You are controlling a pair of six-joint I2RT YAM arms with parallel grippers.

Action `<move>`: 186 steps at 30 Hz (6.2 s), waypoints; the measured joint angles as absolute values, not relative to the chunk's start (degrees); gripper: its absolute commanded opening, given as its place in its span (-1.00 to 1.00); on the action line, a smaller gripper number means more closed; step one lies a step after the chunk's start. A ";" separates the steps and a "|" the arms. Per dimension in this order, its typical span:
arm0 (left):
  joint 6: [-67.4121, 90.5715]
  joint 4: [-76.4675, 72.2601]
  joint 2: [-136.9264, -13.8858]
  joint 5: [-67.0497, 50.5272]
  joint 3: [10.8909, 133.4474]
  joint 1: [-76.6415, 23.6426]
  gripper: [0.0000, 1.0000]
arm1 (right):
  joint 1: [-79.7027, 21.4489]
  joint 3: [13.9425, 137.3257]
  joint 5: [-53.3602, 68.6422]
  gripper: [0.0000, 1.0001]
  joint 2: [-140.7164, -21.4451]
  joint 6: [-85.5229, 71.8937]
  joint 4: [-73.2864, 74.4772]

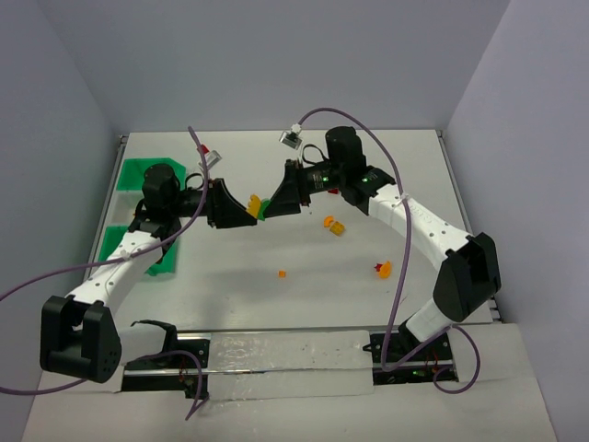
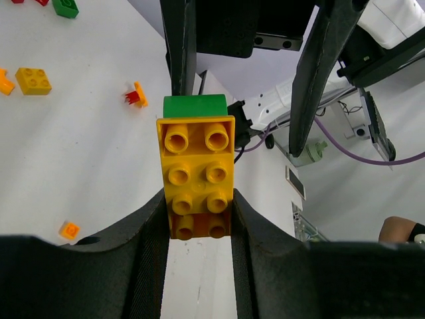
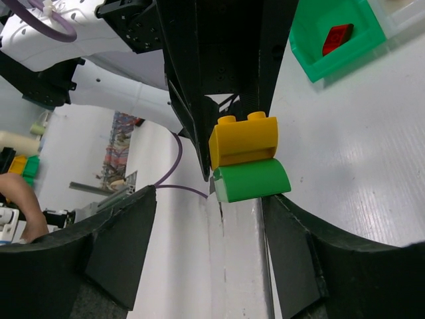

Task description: Sort the legos into containers by color

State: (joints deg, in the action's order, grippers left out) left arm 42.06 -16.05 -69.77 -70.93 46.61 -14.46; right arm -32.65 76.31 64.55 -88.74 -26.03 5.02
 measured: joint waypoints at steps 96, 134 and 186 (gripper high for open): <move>-9.02 30.90 -87.18 -2.47 66.15 16.30 -0.38 | -33.32 81.34 45.08 -1.00 -90.48 -10.99 23.69; 5.73 15.98 -65.03 -51.28 56.74 -11.54 0.71 | -31.53 73.47 44.69 -1.00 -97.96 -68.18 -6.15; -4.83 32.84 -101.86 -12.05 91.01 9.66 -1.00 | -14.20 83.55 27.94 1.00 -96.16 -27.64 22.61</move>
